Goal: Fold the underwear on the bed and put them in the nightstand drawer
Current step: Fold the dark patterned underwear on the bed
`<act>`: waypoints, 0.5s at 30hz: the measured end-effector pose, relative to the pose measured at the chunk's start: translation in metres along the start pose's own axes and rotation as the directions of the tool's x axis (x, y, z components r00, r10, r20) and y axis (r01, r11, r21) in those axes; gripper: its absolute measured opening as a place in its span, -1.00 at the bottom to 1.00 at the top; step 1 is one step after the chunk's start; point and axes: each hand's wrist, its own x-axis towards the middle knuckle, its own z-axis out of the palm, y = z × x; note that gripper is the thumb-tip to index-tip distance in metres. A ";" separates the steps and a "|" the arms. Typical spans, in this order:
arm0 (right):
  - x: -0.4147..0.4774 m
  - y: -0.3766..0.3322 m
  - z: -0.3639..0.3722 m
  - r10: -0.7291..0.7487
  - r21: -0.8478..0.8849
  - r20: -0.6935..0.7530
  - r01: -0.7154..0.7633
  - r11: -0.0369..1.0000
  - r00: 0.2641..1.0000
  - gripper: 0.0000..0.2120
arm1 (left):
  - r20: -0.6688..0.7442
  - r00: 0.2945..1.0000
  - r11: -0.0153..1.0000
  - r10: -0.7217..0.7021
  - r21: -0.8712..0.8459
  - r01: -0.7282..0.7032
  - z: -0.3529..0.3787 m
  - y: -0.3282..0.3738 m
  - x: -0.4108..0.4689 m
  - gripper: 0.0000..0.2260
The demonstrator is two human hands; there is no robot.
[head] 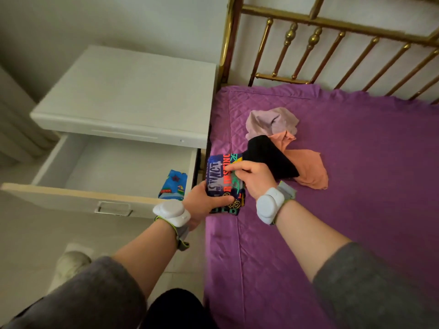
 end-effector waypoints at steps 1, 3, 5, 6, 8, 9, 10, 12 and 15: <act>0.009 -0.004 0.012 0.004 -0.014 0.037 -0.003 1.000 0.999 -0.70 | -0.010 1.000 1.000 -0.008 -0.008 0.008 -0.014 0.002 0.001 -0.65; 0.030 -0.009 0.038 0.006 -0.059 0.106 0.000 0.998 0.994 -0.68 | -0.019 0.999 0.999 -0.033 -0.021 0.032 -0.046 0.005 0.005 -0.73; 0.054 -0.011 0.064 0.005 -0.111 0.158 0.013 0.994 0.987 -0.68 | -0.025 0.998 0.998 -0.064 -0.001 0.064 -0.079 0.009 0.011 -0.76; 0.068 -0.009 0.078 0.014 -0.139 0.179 0.012 0.990 0.984 -0.67 | -0.025 0.996 0.997 -0.082 0.010 0.083 -0.097 0.011 0.015 -0.76; 0.092 -0.006 0.101 0.051 -0.214 0.211 -0.005 0.977 0.976 -0.67 | -0.025 0.993 0.992 -0.119 0.033 0.120 -0.124 0.013 0.025 -0.75; 0.104 -0.004 0.112 0.072 -0.254 0.227 -0.013 0.967 0.971 -0.67 | -0.037 0.990 0.990 -0.137 0.039 0.138 -0.138 0.013 0.031 -0.74; 0.116 -0.002 0.123 0.086 -0.283 0.239 -0.015 0.959 0.967 -0.67 | -0.059 0.986 0.987 -0.153 0.035 0.155 -0.150 0.012 0.039 -0.73; 0.137 0.001 0.138 0.106 -0.303 0.300 -0.011 0.953 0.948 -0.68 | -0.116 0.975 0.981 -0.187 0.033 0.192 -0.168 0.007 0.053 -0.72; 0.159 0.006 0.152 0.182 -0.392 0.419 -0.004 0.920 0.889 -0.66 | -0.163 0.959 0.958 -0.232 0.134 0.255 -0.190 -0.008 0.073 -0.70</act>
